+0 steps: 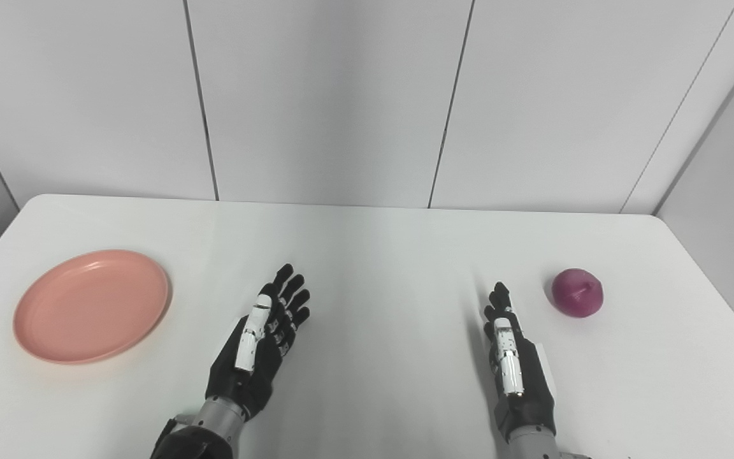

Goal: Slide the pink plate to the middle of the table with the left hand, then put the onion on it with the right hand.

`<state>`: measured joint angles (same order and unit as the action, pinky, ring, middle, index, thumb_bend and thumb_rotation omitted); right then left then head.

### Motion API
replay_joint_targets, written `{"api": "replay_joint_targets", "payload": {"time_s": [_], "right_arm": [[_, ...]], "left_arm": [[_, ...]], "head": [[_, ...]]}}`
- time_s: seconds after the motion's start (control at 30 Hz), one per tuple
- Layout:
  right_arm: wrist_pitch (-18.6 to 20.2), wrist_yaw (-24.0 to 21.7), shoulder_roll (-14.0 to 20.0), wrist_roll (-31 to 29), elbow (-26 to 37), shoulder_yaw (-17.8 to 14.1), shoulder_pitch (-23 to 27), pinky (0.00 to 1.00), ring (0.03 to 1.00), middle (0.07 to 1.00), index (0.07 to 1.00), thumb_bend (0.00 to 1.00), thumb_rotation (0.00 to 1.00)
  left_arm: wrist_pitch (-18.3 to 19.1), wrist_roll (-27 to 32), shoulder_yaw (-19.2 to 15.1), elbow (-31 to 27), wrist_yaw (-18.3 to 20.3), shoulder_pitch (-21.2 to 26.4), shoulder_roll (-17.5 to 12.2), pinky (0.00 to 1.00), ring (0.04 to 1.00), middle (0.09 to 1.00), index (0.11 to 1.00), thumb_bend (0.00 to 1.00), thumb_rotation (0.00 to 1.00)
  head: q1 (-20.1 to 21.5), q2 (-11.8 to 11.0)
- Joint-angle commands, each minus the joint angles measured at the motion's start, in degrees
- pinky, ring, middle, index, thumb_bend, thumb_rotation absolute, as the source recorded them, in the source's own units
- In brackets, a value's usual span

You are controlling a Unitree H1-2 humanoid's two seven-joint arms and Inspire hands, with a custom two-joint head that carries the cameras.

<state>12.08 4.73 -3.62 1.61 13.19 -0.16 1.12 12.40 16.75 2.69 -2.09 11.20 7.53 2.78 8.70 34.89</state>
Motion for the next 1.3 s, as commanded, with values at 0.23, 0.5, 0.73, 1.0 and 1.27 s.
{"api": "replay_joint_targets", "payload": {"time_s": [0.23,0.5,0.73,1.0,1.27], "right_arm": [[0.29,-0.18,-0.45,0.06,0.76,0.33,0.83,1.00,1.000,1.000,1.000,0.23,1.00],[0.39,-0.29,-0.61,-0.58,0.91,0.16,0.86,1.00,1.000,1.000,1.000,0.23,1.00],[0.69,-0.14,-0.45,0.14,1.09,0.38,0.89,1.00,1.000,1.000,1.000,0.22,1.00],[0.72,-0.25,-0.42,-0.06,1.16,0.34,0.82,1.00,1.000,1.000,1.000,0.21,1.00],[1.14,-1.92,1.31,-3.09,1.94,-1.03,0.44,1.00,1.000,1.000,1.000,0.19,1.00]], "left_arm": [[1.94,0.06,0.05,-0.41,-0.57,-0.33,0.27,1.00,0.991,1.000,0.999,0.46,1.00],[2.21,0.00,0.12,-0.62,-0.61,-0.35,0.35,1.00,0.990,1.000,0.999,0.45,1.00],[2.33,-0.20,0.08,-0.62,-0.82,-0.31,0.45,1.00,0.986,1.000,0.994,0.46,1.00],[2.44,0.15,0.00,-0.68,-0.64,-0.33,0.51,1.00,0.989,1.000,0.996,0.45,1.00],[2.40,-1.94,1.68,-0.50,-2.08,-0.47,2.31,1.00,0.992,1.000,0.996,0.46,1.00]], "head": [[-0.32,0.08],[-0.62,0.11],[-0.37,0.14],[-1.22,0.06],[-11.87,-1.32]]}}
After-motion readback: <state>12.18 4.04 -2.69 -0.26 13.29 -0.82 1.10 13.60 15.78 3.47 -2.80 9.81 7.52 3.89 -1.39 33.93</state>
